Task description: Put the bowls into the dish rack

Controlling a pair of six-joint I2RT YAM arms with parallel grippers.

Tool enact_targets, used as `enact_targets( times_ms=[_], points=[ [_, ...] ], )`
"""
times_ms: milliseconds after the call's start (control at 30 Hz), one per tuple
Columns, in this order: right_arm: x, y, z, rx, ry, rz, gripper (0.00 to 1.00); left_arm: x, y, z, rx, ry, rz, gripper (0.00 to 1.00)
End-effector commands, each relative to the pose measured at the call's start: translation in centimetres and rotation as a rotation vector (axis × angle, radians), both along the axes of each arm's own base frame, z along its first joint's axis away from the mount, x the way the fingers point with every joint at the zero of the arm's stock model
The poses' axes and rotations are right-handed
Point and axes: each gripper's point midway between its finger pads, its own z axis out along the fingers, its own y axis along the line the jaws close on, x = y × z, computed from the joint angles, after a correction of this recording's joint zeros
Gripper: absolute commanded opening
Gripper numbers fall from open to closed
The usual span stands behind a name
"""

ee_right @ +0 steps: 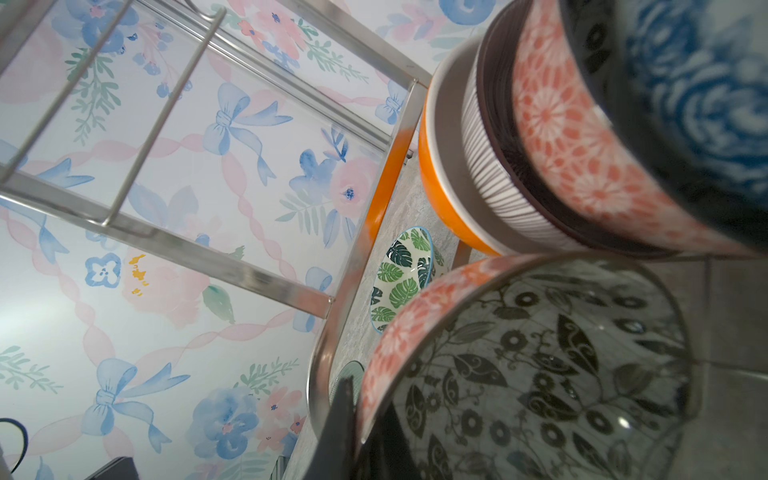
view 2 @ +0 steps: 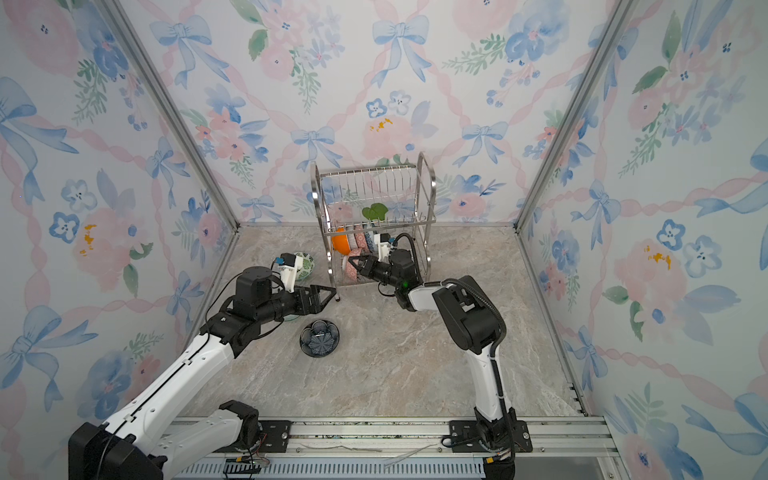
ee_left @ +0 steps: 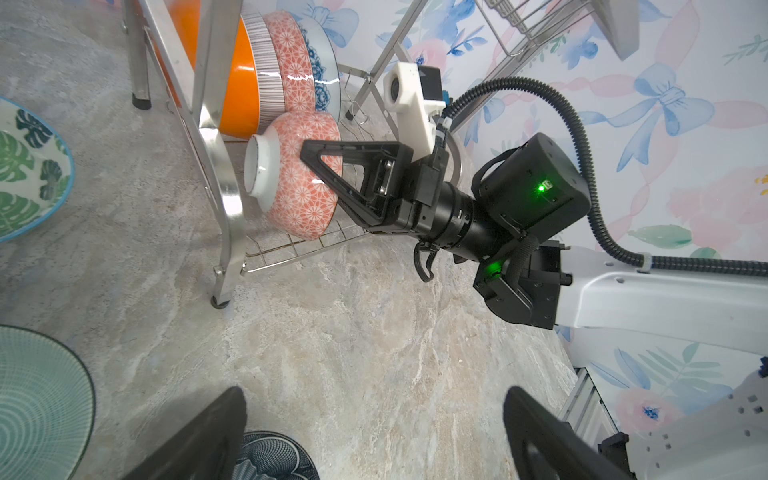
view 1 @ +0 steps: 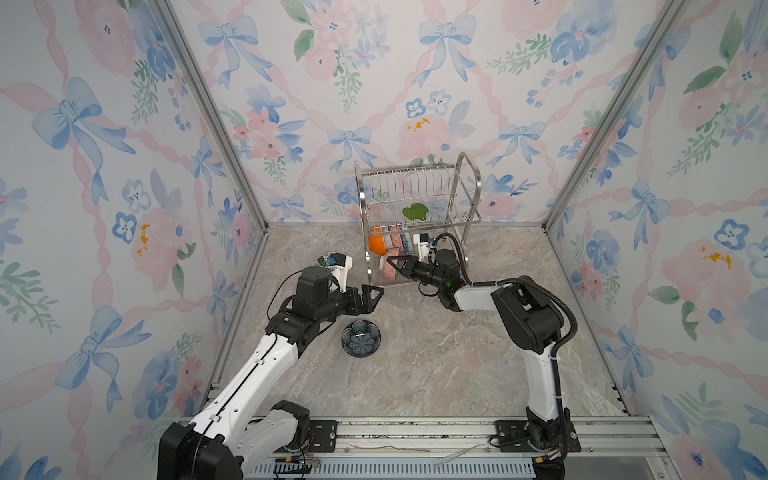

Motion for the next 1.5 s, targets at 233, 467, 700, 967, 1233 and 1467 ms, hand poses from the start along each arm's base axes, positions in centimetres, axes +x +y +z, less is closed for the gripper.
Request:
enact_targets(
  times_ms=[233,467,700,967,1233,1467],
  points=[
    [-1.4,1.0,2.3,0.066,-0.080,0.051,0.00,0.1,0.1,-0.3,0.008,0.006,0.002,0.98],
    [-2.1,1.4,4.3,0.090,-0.117,0.071,0.00,0.1,0.1,-0.3,0.007,0.005,0.003,0.98],
    [-2.9,2.7,4.7,0.138,-0.127,0.120,0.00,-0.1,0.2,-0.3,0.007,0.002,0.005,0.98],
    [-2.4,3.1,3.7,0.137,-0.106,0.110,0.00,-0.2,0.3,-0.4,0.007,0.001,0.007,0.98],
    [-1.1,2.5,1.3,0.108,-0.054,0.085,0.00,-0.2,0.3,-0.2,0.006,-0.004,0.008,0.98],
    [-0.5,1.6,-0.3,0.095,-0.025,0.075,0.00,-0.2,0.4,-0.4,0.009,0.000,0.012,0.98]
  ],
)
